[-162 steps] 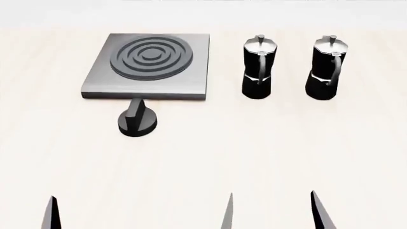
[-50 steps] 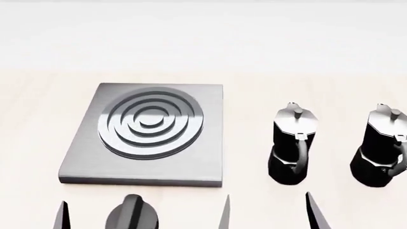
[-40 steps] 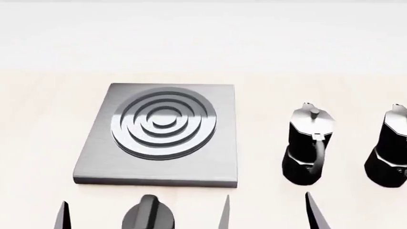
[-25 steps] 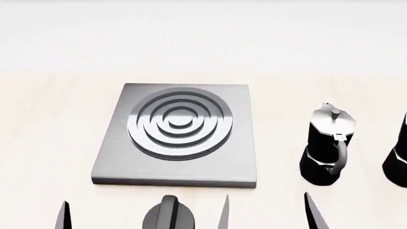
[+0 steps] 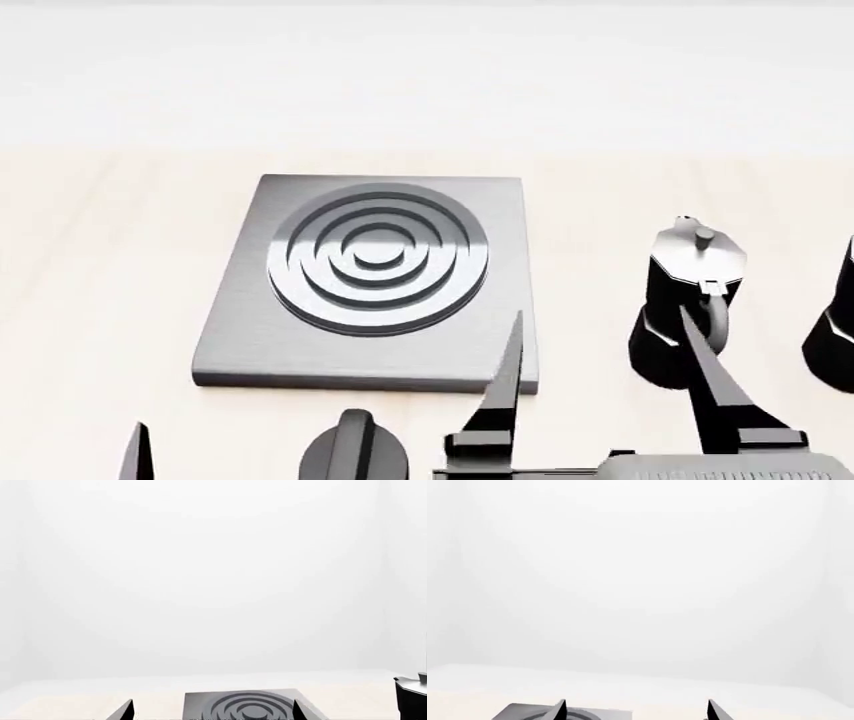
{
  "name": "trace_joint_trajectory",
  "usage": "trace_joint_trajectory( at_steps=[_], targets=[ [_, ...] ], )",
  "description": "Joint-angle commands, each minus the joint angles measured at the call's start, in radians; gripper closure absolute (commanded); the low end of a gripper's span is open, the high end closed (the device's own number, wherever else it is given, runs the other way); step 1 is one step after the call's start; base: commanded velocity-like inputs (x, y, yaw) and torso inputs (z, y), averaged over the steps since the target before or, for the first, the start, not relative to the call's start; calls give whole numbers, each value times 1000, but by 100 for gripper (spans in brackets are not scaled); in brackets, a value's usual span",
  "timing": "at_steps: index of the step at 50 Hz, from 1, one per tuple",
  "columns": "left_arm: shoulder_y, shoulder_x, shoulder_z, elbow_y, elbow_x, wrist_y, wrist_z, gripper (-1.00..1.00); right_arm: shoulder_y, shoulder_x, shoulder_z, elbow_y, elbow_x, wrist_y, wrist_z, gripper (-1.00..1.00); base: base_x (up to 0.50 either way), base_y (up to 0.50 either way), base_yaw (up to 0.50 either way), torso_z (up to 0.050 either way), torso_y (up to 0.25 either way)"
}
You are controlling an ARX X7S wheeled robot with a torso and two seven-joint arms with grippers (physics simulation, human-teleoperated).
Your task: Put both moka pots on the stove.
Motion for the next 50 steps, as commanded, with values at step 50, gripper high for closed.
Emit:
trace_joint_trajectory(
  at_steps=[50],
  targets=[
    [-18, -29, 11, -36, -35, 20, -32, -100, 814, 219, 47, 1045, 211, 527, -352, -100, 0, 0, 0, 0, 0]
  ],
)
